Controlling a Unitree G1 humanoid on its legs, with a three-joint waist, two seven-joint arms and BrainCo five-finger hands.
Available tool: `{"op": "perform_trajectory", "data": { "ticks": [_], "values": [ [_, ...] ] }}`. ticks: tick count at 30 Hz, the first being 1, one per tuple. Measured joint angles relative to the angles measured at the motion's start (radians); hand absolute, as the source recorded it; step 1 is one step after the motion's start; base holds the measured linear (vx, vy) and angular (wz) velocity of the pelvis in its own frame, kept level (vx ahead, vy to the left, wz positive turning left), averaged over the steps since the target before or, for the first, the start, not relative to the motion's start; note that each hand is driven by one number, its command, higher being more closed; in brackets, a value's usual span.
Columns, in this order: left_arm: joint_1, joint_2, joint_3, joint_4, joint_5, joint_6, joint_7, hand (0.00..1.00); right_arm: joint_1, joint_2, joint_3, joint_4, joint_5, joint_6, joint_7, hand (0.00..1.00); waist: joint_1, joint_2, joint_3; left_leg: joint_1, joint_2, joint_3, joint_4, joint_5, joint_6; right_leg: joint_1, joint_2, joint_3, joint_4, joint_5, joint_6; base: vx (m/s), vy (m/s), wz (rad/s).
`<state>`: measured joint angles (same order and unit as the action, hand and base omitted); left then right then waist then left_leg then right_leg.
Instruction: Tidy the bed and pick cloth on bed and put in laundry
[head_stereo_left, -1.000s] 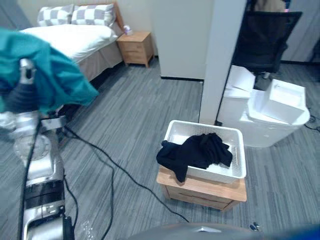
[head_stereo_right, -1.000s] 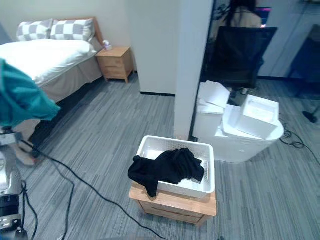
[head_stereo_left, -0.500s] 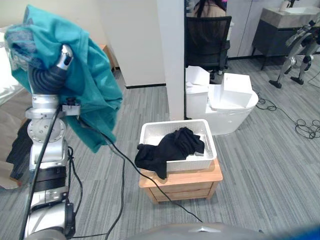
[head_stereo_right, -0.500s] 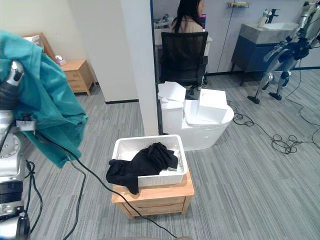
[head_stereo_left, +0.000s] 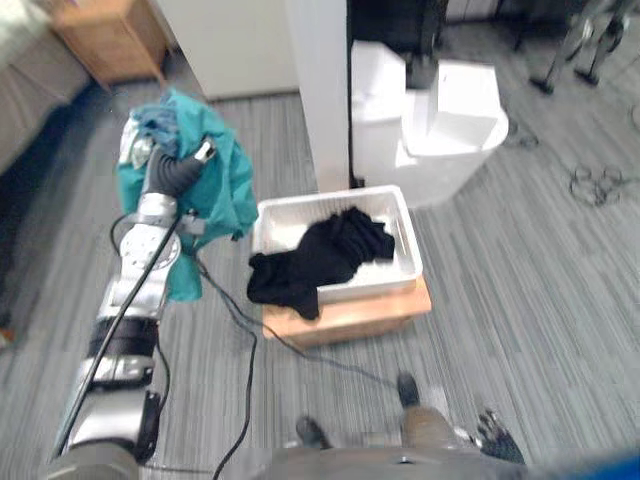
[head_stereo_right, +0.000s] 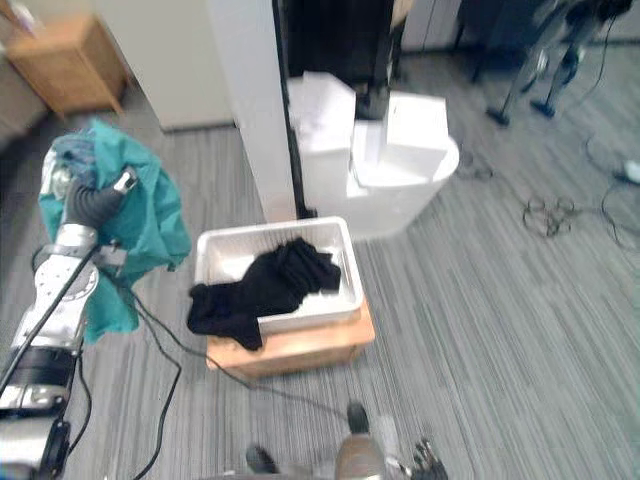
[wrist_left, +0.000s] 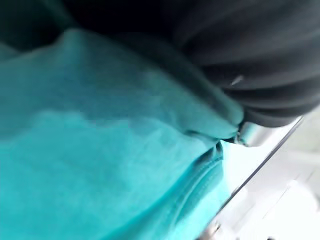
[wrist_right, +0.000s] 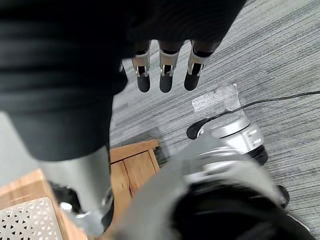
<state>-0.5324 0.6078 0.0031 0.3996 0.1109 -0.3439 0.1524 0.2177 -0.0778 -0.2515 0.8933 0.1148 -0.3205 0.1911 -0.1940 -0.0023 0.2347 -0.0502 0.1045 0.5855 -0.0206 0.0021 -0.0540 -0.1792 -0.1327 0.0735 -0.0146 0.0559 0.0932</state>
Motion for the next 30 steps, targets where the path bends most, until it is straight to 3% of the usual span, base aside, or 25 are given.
{"op": "perform_trajectory", "data": {
  "ticks": [4,9,16,22,30],
  "values": [
    [-0.057,-0.011,-0.059,0.000,0.020,-0.004,0.043,1.00,-0.006,-0.001,0.065,-0.103,0.060,0.008,0.000,0.00,-0.012,0.004,0.050,-0.003,0.031,0.019,0.027,-0.018,-0.014,-0.032,0.027,0.061,0.031,0.003,-0.001,0.05,-0.046,-0.34],
    [-0.122,-0.022,-0.086,-0.035,0.020,-0.059,0.046,1.00,0.005,-0.001,0.111,-0.185,0.089,0.020,0.001,0.00,-0.011,0.005,0.050,0.005,0.068,0.050,0.082,-0.043,-0.025,-0.044,0.052,0.106,0.074,-0.004,-0.010,0.04,-0.029,-0.24],
    [-0.113,-0.057,-0.095,-0.165,0.001,-0.104,-0.043,1.00,0.088,0.001,0.106,-0.189,0.085,0.032,-0.002,0.00,-0.014,0.022,0.057,0.089,0.091,0.070,0.128,-0.101,-0.044,0.025,0.070,0.125,0.111,-0.050,-0.020,-0.02,-0.010,-0.07],
    [-0.012,-0.090,-0.089,-0.277,-0.068,-0.108,-0.103,1.00,0.130,0.004,0.026,-0.105,0.049,0.017,-0.007,0.00,-0.051,0.056,0.035,0.105,0.089,0.070,0.154,-0.120,-0.047,0.061,0.065,0.134,0.081,-0.063,-0.002,-0.03,-0.022,-0.03],
    [0.040,-0.097,-0.083,-0.289,-0.102,-0.046,-0.106,1.00,0.176,0.029,-0.026,-0.001,-0.021,-0.043,-0.002,0.00,-0.086,0.053,0.014,0.101,0.090,0.063,0.164,-0.123,-0.045,0.074,0.061,0.135,0.048,-0.044,0.015,0.00,-0.003,-0.01]
  ]
}}
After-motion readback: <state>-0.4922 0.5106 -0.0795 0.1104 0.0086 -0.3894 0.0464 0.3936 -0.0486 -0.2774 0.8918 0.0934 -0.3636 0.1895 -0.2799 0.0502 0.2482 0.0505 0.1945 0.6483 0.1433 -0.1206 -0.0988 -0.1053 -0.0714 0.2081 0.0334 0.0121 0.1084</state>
